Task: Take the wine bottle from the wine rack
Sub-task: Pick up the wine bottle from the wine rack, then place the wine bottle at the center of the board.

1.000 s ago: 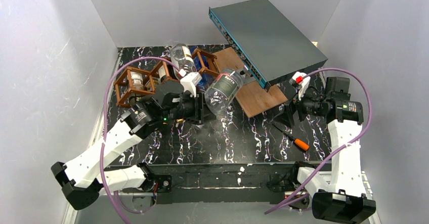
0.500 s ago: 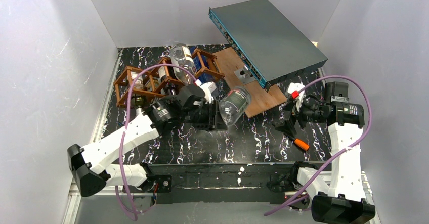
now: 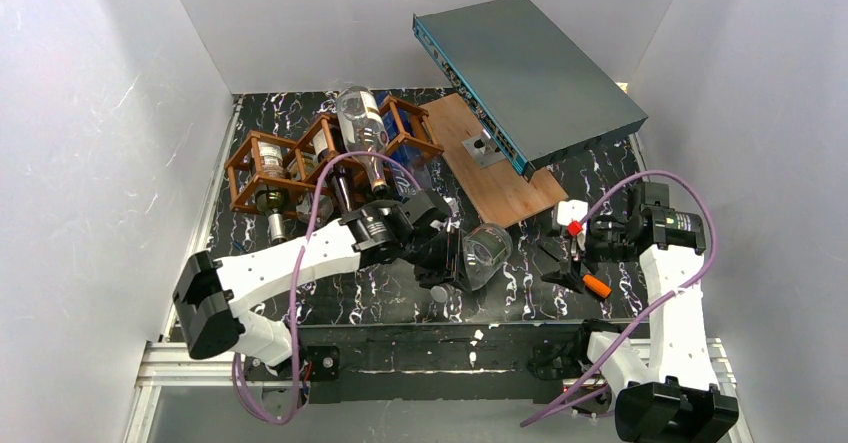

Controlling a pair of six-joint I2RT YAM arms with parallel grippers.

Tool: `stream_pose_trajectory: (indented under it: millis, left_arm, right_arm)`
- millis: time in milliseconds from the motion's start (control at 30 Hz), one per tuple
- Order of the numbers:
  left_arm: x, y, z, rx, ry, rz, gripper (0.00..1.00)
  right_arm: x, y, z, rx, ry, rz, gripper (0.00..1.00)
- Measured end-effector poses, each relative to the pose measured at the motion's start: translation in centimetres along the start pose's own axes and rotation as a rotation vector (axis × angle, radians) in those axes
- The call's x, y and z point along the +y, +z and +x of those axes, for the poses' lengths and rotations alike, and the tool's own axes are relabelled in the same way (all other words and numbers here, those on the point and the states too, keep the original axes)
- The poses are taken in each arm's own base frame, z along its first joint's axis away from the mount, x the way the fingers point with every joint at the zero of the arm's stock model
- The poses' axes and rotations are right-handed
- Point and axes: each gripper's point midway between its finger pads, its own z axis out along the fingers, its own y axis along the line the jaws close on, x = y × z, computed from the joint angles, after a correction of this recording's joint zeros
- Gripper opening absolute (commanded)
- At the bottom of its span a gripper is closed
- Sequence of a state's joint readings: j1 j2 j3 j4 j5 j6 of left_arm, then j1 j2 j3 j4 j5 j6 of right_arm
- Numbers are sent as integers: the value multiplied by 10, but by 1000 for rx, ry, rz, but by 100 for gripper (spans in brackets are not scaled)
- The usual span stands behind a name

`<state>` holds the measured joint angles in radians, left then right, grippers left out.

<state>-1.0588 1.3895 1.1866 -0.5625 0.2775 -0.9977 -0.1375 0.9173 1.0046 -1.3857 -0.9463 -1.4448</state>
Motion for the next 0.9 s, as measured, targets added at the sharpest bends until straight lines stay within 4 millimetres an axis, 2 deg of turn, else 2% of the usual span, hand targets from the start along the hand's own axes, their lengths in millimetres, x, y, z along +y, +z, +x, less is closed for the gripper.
stream_pose_trajectory:
  millis: [333, 533, 633, 767, 900]
  left_arm:
    - [10, 43, 7, 102, -151, -94, 0]
    - [-11, 50, -1, 120, -183, -58, 0]
    - [-13, 53, 0, 136, -200, -58, 0]
    - [-16, 55, 1, 153, -217, -54, 10]
    - [-18, 54, 3, 167, -230, -52, 15]
  right_arm:
    - [16, 24, 26, -60, -156, -95, 100]
    - [25, 39, 36, -112, -185, -171, 100]
    - [30, 47, 40, -124, -197, -219, 100]
    - [31, 56, 45, -129, -219, -249, 100]
    - [21, 65, 44, -129, -242, -234, 100]
